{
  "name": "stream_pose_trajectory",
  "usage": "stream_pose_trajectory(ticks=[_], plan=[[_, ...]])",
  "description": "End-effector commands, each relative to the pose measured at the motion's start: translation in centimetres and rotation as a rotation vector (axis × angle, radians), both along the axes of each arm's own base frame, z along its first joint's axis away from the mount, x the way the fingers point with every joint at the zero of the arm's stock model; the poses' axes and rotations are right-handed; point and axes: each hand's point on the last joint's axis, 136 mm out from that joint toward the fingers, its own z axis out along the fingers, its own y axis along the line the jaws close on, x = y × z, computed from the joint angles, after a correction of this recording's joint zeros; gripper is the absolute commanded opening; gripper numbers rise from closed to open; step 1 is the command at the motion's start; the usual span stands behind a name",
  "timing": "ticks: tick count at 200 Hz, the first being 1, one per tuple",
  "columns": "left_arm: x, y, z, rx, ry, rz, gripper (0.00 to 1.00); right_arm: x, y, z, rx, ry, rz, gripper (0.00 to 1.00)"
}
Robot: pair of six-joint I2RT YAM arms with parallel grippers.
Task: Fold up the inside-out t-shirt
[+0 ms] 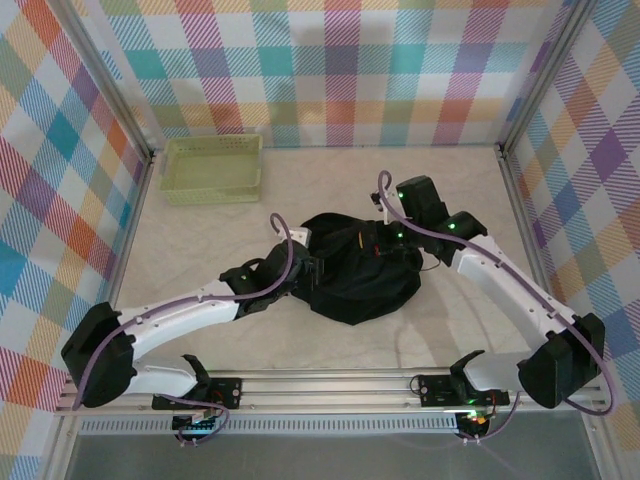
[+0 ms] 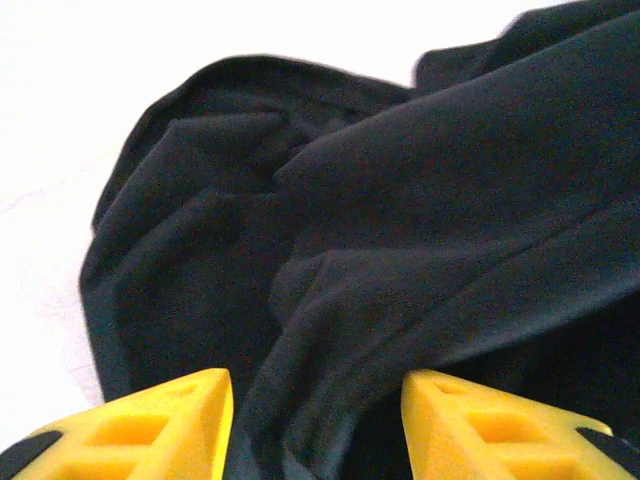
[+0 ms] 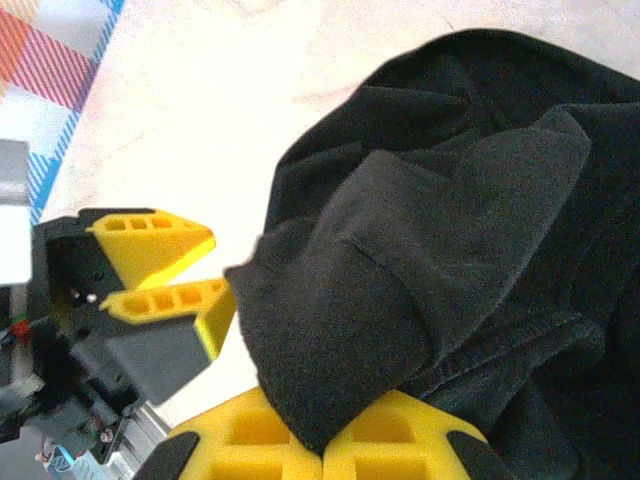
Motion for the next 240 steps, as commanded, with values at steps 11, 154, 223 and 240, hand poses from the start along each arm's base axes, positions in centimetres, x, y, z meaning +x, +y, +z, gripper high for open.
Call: stream_pose_trajectory(ticks=[11, 154, 223, 240], plan=[[-0.3, -1.4, 4.2, 0.014, -0.109, -0.027, 0.46, -0.8, 0.8, 2.6, 0.09, -0.085, 0.066, 0.0], [-0.4, -6.5, -0.8, -0.041, 0.045, -0.107, 0.19, -1.0, 0.8, 2.1, 0.086, -0.116, 0.072, 0.0], [-2.4, -7.2, 1.6, -0.146, -0.03, -0.17, 0.16, -0.2, -0.7, 0.8, 0.017, -0.119, -0.013, 0.0], [-2.7, -7.4, 0.9, -0.143, -0.009, -0.186, 0.16, -0.2, -0.5, 1.1, 0.029, -0.122, -0.01, 0.0]])
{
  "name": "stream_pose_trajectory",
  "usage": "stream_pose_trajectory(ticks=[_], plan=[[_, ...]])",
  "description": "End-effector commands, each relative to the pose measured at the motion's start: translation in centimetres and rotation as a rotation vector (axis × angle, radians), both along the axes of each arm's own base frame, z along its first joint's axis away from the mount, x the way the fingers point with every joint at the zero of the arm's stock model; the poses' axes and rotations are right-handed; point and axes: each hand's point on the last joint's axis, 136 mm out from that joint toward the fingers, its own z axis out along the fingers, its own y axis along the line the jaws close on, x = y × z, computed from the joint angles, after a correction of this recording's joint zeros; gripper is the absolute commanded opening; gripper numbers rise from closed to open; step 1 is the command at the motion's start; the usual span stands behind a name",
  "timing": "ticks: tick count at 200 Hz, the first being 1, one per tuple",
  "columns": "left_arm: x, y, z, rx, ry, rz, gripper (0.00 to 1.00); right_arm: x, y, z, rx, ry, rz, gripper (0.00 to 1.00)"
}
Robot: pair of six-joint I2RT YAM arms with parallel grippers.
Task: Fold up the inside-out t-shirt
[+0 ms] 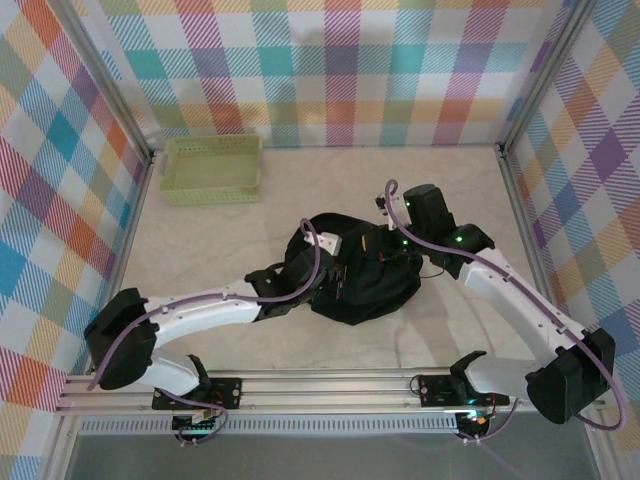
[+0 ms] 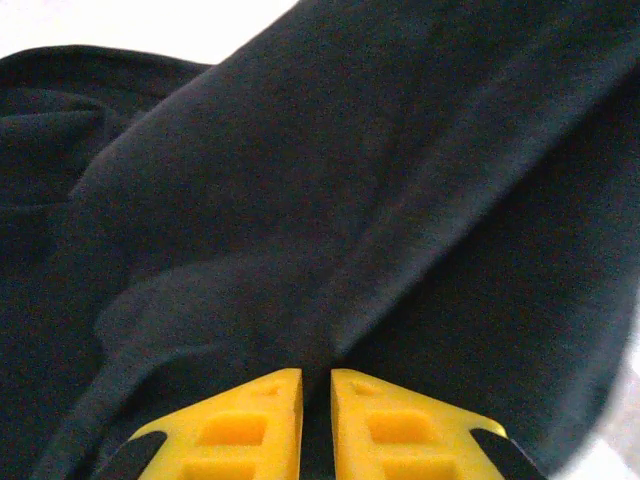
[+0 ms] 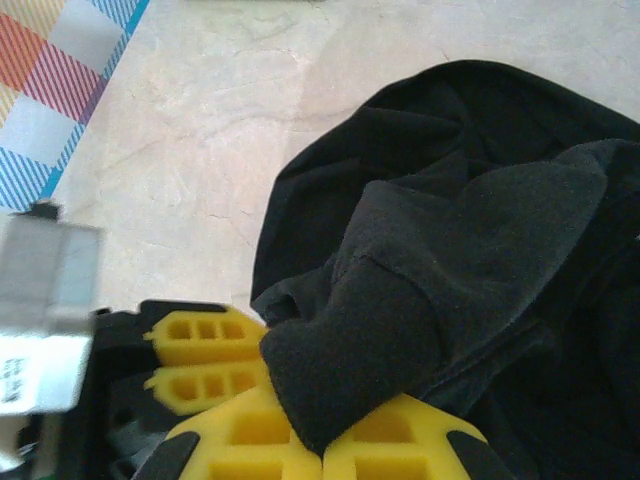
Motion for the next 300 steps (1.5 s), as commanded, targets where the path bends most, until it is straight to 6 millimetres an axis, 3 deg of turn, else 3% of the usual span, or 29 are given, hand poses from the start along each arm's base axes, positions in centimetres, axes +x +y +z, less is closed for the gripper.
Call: stream_pose_trajectory(ticks=[1, 38, 103, 127, 180, 221, 248, 281, 300], plan=[[-0.5, -0.7, 0.9, -0.052, -0.017, -0.03, 0.16, 0.2, 0.2, 1.0, 0.02, -0.043, -0.002, 0.0], [0.4, -1.0, -0.1, -0.052, 0.019, -0.012, 0.18, 0.0, 0.2, 1.2, 0.027, -0.045, 0.005, 0.0], [4.3, 0.9, -1.8, -0.03, 0.054, 0.095, 0.22, -0.8, 0.3, 1.0, 0.031, -0.039, 0.036, 0.0], [5.3, 1.6, -2.2, -0.04, 0.07, 0.123, 0.25, -0.6, -0.4, 0.0, -0.004, -0.037, 0.011, 0.0], [5.9, 1.1, -5.0, 0.054, 0.133, 0.121, 0.34, 0.8, -2.7, -3.7, -0.147, -0.013, -0.107, 0.0], [5.6, 1.5, -8.1, 0.207, 0.178, 0.133, 0.42, 1.3, -2.4, -3.8, -0.136, -0.014, -0.116, 0.0], [5.5, 2.1, -9.2, 0.265, 0.189, 0.151, 0.27, 1.8, -2.9, -4.5, -0.17, -0.008, -0.148, 0.0], [4.3, 1.6, -7.8, 0.216, 0.139, 0.118, 0.0, 3.0, -5.6, -7.4, -0.266, 0.081, -0.284, 0.0], [3.4, 1.7, -6.7, 0.183, 0.096, 0.121, 0.0, 3.2, -6.1, -9.0, -0.259, 0.137, -0.31, 0.0]])
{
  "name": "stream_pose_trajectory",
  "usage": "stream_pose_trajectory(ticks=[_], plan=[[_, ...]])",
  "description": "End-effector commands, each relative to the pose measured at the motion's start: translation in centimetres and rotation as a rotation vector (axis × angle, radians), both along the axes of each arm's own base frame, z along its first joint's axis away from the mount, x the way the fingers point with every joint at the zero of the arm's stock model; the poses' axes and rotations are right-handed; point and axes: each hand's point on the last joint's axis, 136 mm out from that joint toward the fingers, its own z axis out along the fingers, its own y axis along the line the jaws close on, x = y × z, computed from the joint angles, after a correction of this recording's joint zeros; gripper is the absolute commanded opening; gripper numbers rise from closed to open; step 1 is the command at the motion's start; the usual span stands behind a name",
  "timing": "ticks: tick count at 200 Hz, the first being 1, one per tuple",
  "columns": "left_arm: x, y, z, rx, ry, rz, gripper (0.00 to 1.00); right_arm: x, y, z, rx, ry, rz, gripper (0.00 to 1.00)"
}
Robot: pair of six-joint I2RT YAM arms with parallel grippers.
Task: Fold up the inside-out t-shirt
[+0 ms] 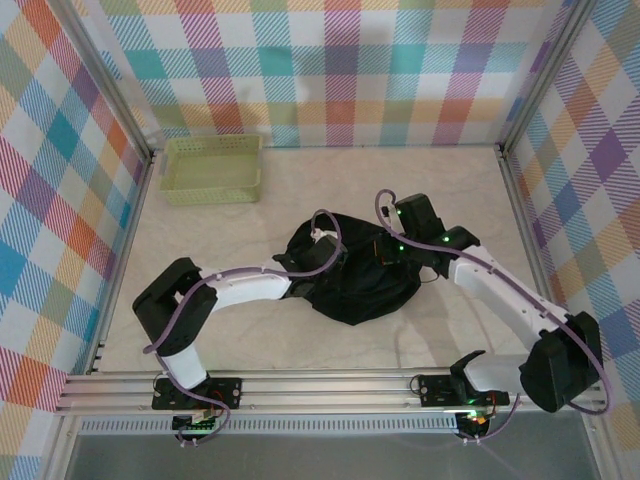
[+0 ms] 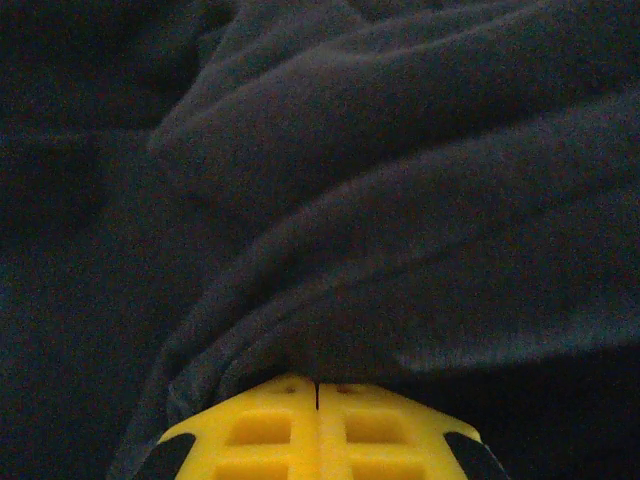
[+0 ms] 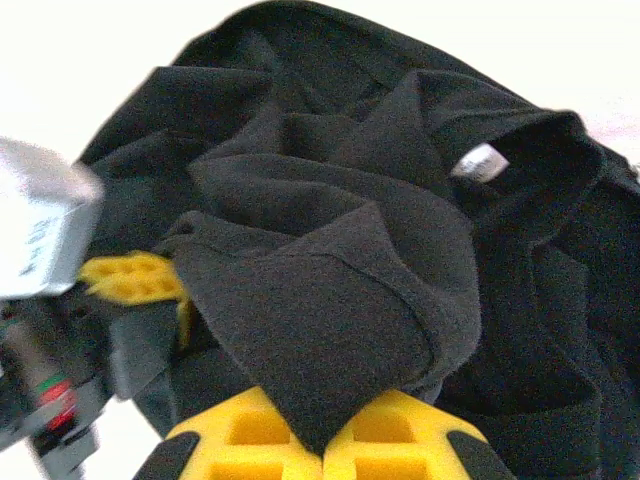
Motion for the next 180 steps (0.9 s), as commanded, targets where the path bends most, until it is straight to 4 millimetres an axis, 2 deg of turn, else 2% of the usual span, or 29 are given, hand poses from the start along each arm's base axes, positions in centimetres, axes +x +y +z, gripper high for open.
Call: stream_pose_trajectory(ticks=[1, 14, 34, 49, 66, 75, 93, 110, 127, 150, 180], plan=[[-1.4, 0.2, 2.3, -0.037, -0.079, -0.006, 0.0, 0.6, -1.8, -2.4, -0.024, 0.07, -0.101, 0.0], [-2.0, 0.8, 3.5, -0.074, -0.12, 0.011, 0.0, 0.8, -2.1, -3.3, -0.028, 0.098, -0.118, 0.0], [-3.2, 1.9, 6.1, -0.192, -0.187, 0.022, 0.0, 1.0, -2.8, -4.6, -0.066, 0.135, -0.145, 0.11], [-4.0, 2.8, 7.6, -0.253, -0.223, 0.021, 0.0, 0.9, -3.4, -4.8, -0.108, 0.138, -0.148, 0.18], [-4.8, 3.3, 8.5, -0.29, -0.234, -0.002, 0.0, 0.8, -4.1, -3.7, -0.144, 0.112, -0.147, 0.28], [-5.2, 3.2, 8.8, -0.303, -0.228, -0.025, 0.0, 0.5, -3.8, -2.4, -0.147, 0.072, -0.116, 0.34], [-5.8, 2.6, 9.0, -0.321, -0.208, -0.07, 0.0, -0.3, -2.9, 0.1, -0.154, 0.001, -0.062, 0.4], [-5.7, 2.4, 9.2, -0.322, -0.21, -0.069, 0.0, -1.5, -1.7, 1.7, -0.14, -0.028, -0.018, 0.41], [-5.4, 2.4, 9.3, -0.31, -0.216, -0.058, 0.0, -2.6, -0.1, 2.0, -0.127, -0.031, 0.025, 0.41], [-5.1, 2.0, 9.6, -0.311, -0.222, -0.062, 0.0, -3.2, 1.6, 0.8, -0.138, -0.006, 0.064, 0.4], [-5.0, 1.7, 9.7, -0.31, -0.223, -0.066, 0.0, -2.0, 2.1, -1.1, -0.172, 0.024, 0.033, 0.38]])
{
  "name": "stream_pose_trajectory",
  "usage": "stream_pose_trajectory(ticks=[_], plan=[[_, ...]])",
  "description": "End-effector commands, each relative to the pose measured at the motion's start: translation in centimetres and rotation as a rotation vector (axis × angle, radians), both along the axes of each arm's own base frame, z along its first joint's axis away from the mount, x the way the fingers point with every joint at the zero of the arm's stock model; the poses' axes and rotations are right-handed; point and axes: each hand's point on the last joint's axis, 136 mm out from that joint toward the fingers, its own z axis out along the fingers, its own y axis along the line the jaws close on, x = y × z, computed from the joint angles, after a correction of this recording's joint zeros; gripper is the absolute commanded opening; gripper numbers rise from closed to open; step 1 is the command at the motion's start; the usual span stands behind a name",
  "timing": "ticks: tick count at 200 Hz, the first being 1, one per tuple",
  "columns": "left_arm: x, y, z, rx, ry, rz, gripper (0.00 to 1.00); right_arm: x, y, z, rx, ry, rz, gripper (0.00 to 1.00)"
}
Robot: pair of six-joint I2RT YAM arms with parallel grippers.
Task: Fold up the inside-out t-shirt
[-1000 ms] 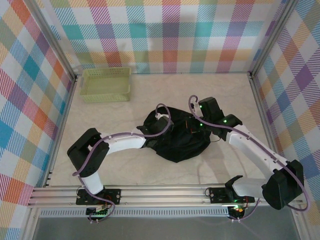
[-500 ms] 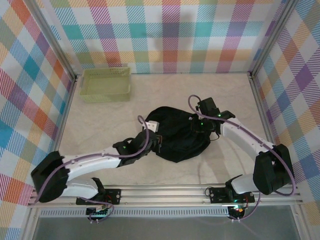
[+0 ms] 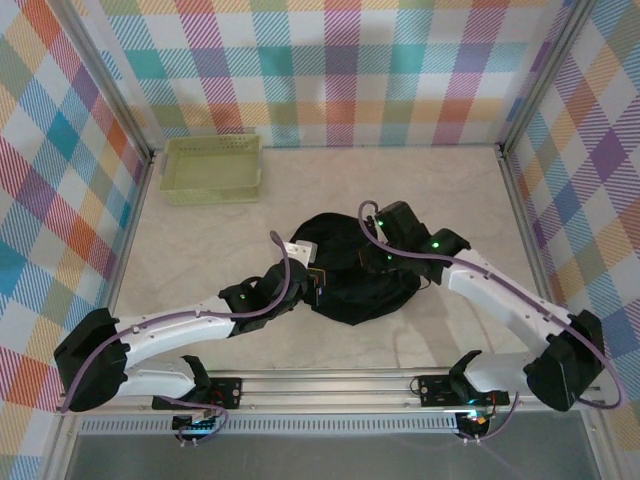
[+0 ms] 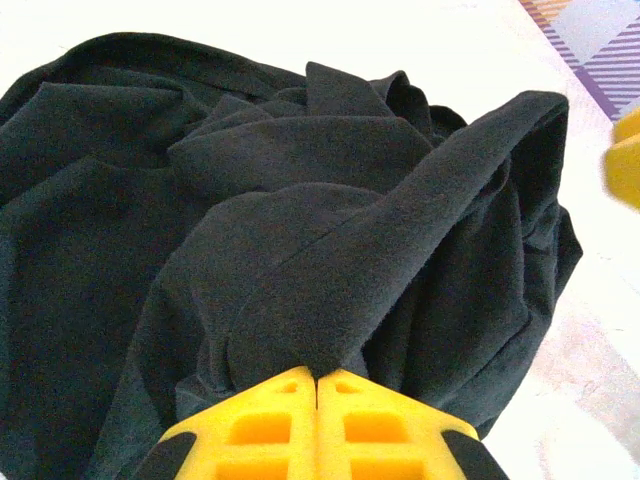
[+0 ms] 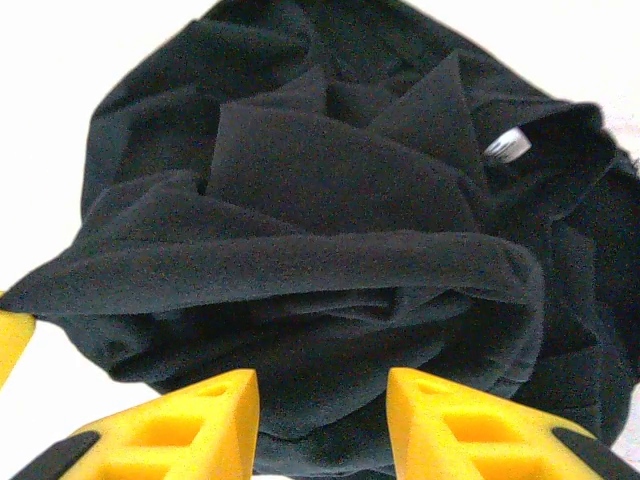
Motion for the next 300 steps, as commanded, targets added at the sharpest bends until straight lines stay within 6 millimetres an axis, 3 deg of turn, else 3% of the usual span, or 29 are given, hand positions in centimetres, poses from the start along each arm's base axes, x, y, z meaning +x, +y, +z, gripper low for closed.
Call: stream_pose_trajectory(ticks=[1, 58, 77, 98, 113, 151, 180, 218, 239, 260, 273, 288, 300], plan=[[0.3, -1.1, 1.6, -0.029, -0.032, -0.021, 0.0, 0.9, -0.1, -1.8, -0.049, 0.032, -0.048, 0.38], [0.2, -1.1, 1.8, -0.028, -0.033, -0.031, 0.0, 3.8, 0.7, -4.5, -0.112, 0.067, -0.141, 0.39], [0.2, -1.0, 1.9, -0.027, -0.036, -0.026, 0.0, 4.3, 0.9, -4.6, -0.13, 0.068, -0.137, 0.23], [0.5, -0.5, 2.3, -0.024, -0.043, -0.001, 0.0, 4.2, 0.7, -2.6, -0.111, 0.028, -0.124, 0.05], [0.9, -0.2, 2.9, -0.04, -0.051, 0.018, 0.0, 3.6, 0.4, -0.9, -0.091, 0.001, -0.102, 0.0], [3.4, 1.0, 3.3, -0.066, -0.024, 0.086, 0.0, 0.1, 0.5, 3.6, 0.056, -0.024, 0.006, 0.0], [5.7, 2.2, 2.1, -0.023, 0.039, 0.154, 0.0, -1.6, -0.2, 4.9, 0.172, 0.003, 0.016, 0.0], [6.9, 1.8, -0.8, 0.11, 0.163, 0.139, 0.0, -2.3, -1.4, 4.0, 0.274, 0.029, -0.02, 0.0], [6.6, 1.2, -2.3, 0.149, 0.21, 0.1, 0.0, -2.1, -2.4, 2.7, 0.311, 0.065, -0.082, 0.0], [5.8, 0.5, -2.3, 0.153, 0.197, 0.048, 0.0, -1.3, -3.8, 1.0, 0.31, 0.092, -0.173, 0.0], [4.8, -0.4, -2.1, 0.172, 0.168, -0.002, 0.08, -1.0, -4.3, -0.1, 0.281, 0.101, -0.201, 0.13], [3.7, -1.4, -1.6, 0.204, 0.132, -0.044, 0.19, -0.6, -5.1, -1.2, 0.223, 0.111, -0.233, 0.36], [3.1, -1.8, -1.1, 0.223, 0.117, -0.046, 0.27, -0.5, -5.9, -1.4, 0.161, 0.1, -0.245, 0.43]])
